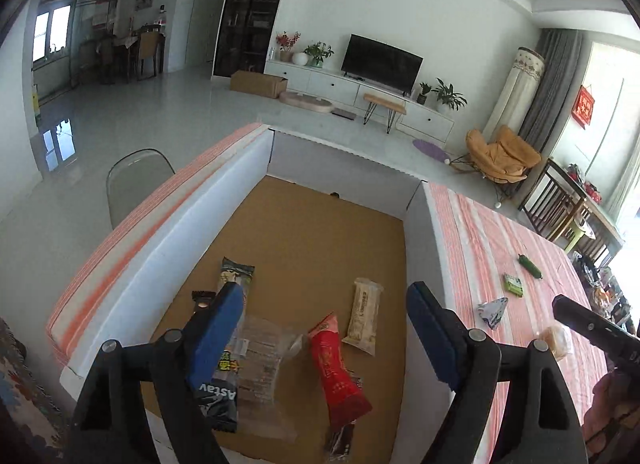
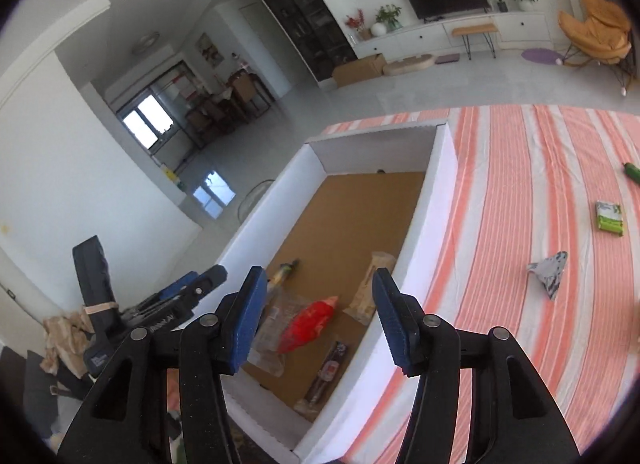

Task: Organize snacks

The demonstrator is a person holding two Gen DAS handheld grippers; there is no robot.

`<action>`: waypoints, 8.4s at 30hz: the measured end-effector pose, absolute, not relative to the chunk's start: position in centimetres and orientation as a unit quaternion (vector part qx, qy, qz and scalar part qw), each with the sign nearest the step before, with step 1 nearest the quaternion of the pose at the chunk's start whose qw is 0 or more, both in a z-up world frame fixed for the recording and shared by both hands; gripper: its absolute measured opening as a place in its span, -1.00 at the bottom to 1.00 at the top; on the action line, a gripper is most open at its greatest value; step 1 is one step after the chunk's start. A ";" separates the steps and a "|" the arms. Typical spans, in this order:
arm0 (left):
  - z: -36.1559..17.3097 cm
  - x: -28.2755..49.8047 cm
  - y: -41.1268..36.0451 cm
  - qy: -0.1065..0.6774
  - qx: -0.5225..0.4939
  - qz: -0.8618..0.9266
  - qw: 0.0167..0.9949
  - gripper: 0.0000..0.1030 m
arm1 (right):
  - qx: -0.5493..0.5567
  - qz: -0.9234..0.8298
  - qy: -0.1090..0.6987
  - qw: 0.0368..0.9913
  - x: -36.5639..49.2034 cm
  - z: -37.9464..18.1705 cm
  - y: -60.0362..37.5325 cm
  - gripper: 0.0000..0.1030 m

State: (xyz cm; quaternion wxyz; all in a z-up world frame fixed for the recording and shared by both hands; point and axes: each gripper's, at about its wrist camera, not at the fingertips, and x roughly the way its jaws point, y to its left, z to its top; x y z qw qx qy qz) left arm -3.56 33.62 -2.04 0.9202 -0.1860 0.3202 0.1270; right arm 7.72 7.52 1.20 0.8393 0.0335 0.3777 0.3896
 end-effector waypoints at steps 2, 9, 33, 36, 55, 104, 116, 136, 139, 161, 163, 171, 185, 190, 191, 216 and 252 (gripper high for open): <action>-1.3 -2.8 30.1 0.320 -0.179 0.079 0.927 0.63 | -0.031 0.328 0.368 0.869 7.6 -1.8 4.1 0.28; -2.0 0.3 14.1 0.373 -0.103 -0.109 0.915 0.92 | -0.066 0.113 0.450 0.884 6.6 -12.9 -11.1 0.28; -16.5 10.4 5.9 0.454 0.011 -0.031 0.890 1.00 | 0.033 -0.052 0.446 0.893 6.7 -14.9 -19.1 0.63; -16.5 10.4 5.9 0.455 0.011 -0.031 0.890 1.00 | 0.033 -0.053 0.446 0.893 6.7 -14.9 -19.1 0.65; -16.5 10.4 5.9 0.454 0.011 -0.031 0.890 1.00 | 0.033 -0.053 0.446 0.893 6.7 -14.9 -19.0 0.67; -15.7 21.5 9.3 0.445 -0.037 0.007 0.895 -0.10 | 0.032 -0.050 0.447 0.893 6.4 -15.0 -18.6 0.74; -14.8 11.0 6.9 0.454 -0.016 -0.085 0.887 -0.43 | 0.033 -0.050 0.447 0.892 6.4 -15.0 -18.6 0.75; -16.4 11.4 6.8 0.455 0.015 -0.038 0.889 0.99 | 0.107 -0.018 0.422 0.900 6.6 -12.8 -20.5 0.72; -16.4 11.4 6.8 0.455 0.015 -0.038 0.889 1.00 | 0.106 -0.003 0.401 0.910 8.8 -10.3 -20.5 0.73; -16.5 11.4 6.7 0.455 0.015 -0.038 0.889 1.00 | 0.066 0.026 0.477 0.876 19.3 -14.4 -17.0 0.93; -16.4 11.4 6.8 0.455 0.015 -0.038 0.889 1.00 | 0.066 0.027 0.481 0.874 19.4 -14.3 -17.0 0.93; -16.4 11.4 6.8 0.455 0.015 -0.039 0.889 0.99 | 0.063 0.025 0.462 0.884 17.5 -13.0 -16.4 0.53; -14.3 9.6 4.5 0.420 0.059 -0.116 0.898 -0.50 | 0.249 0.100 0.393 0.880 8.1 -11.1 -20.3 0.43; -11.4 8.2 6.3 0.414 -0.026 -0.146 0.898 -0.51 | 0.277 0.105 0.398 0.868 7.1 -11.7 -21.0 0.43; -10.6 7.8 6.7 0.413 -0.042 -0.151 0.897 -0.51 | 0.280 0.106 0.400 0.866 7.1 -11.7 -21.1 0.43; 1.4 -0.9 20.9 0.361 -0.206 -0.142 0.899 -0.50 | 0.242 0.265 0.392 0.847 4.5 -4.0 -10.2 0.44; -2.7 -2.4 27.0 0.366 -0.141 0.025 0.919 0.71 | -0.056 0.189 0.412 0.889 9.1 -9.1 1.2 0.69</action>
